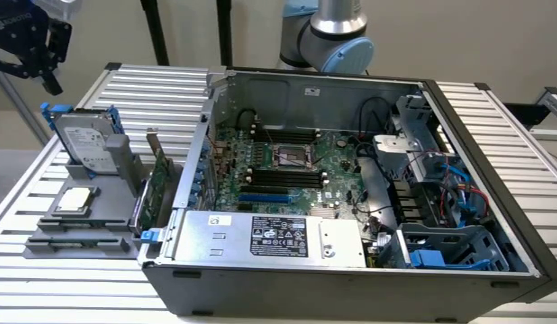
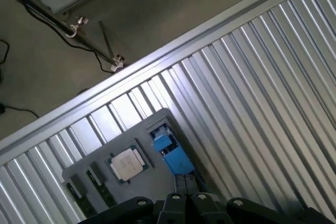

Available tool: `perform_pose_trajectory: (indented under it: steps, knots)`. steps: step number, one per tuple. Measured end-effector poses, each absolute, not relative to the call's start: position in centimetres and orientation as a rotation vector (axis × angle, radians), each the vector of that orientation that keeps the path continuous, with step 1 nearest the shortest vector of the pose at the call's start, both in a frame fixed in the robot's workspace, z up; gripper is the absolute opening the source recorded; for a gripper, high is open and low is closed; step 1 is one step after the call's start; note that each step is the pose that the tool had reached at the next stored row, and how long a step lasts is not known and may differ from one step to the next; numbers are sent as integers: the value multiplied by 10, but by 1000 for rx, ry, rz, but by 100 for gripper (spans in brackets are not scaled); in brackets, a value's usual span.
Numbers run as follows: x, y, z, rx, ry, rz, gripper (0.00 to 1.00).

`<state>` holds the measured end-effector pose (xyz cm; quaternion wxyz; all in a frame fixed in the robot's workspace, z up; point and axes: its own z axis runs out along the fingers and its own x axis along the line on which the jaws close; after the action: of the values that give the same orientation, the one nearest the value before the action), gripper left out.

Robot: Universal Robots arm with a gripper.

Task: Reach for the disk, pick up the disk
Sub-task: 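Pick up the disk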

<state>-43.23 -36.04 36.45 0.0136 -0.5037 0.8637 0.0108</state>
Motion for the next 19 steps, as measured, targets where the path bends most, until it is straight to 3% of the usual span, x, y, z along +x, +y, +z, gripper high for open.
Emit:
perform_pose_trajectory:
  steps: [19]
  knots:
    - [-432, -360, 364, -2010, 2384, 41, 11]
